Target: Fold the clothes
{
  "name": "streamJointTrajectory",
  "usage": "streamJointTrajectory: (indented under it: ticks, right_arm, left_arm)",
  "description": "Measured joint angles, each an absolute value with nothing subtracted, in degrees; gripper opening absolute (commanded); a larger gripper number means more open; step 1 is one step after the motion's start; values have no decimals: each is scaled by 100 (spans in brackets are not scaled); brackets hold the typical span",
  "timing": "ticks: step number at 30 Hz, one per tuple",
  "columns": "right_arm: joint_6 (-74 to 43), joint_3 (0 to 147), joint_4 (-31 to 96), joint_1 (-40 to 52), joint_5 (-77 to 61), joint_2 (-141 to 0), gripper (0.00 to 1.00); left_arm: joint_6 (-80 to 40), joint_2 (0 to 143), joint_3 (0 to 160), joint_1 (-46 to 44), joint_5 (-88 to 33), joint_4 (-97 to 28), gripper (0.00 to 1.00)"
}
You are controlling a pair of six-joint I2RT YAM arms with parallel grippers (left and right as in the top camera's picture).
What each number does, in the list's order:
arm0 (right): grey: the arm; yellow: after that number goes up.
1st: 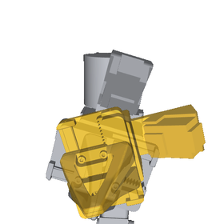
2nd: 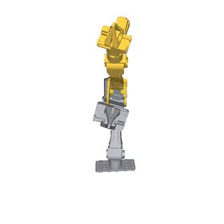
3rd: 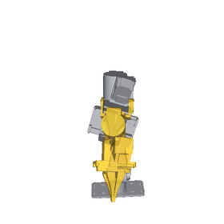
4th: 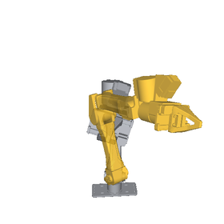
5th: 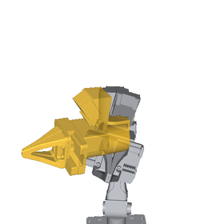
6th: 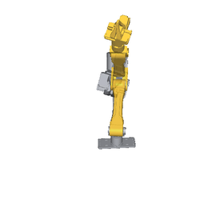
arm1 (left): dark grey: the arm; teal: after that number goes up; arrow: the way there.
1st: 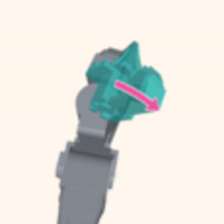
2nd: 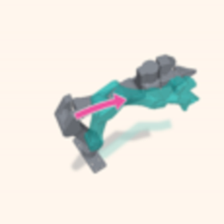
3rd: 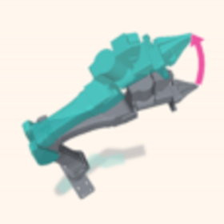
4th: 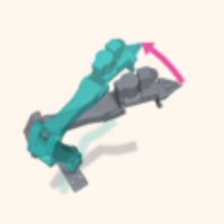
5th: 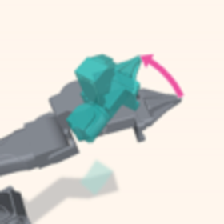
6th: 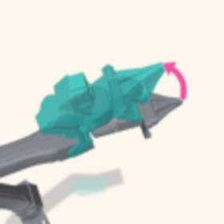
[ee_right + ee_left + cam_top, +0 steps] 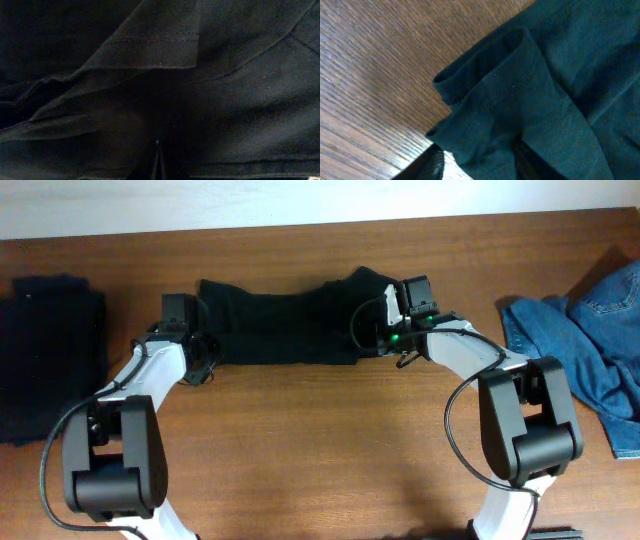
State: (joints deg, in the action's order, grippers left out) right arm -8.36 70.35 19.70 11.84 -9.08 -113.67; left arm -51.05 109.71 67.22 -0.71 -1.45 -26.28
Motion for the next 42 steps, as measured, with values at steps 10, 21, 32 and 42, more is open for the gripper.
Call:
streamJointTrajectory:
  ticks: [10, 21, 32, 42]
  right_arm:
    - [-832, 7035, 1953, 1184, -908, -11367, 5]
    - [-832, 7035, 1951, 1184, -908, -11367, 5]
    - [-834, 7035, 1951, 1184, -908, -11367, 5]
    - [-834, 7035, 1953, 1184, -908, -11367, 5]
  left_arm:
    - [-5105, 10971, 6722, -71, -145, -2547, 23]
    - [-5105, 10932, 6722, -71, -143, -2539, 15]
    - [-5065, 10595, 6722, -71, -104, -2460, 1]
    - [-5026, 10593, 6720, -64, 25, -3000, 71]
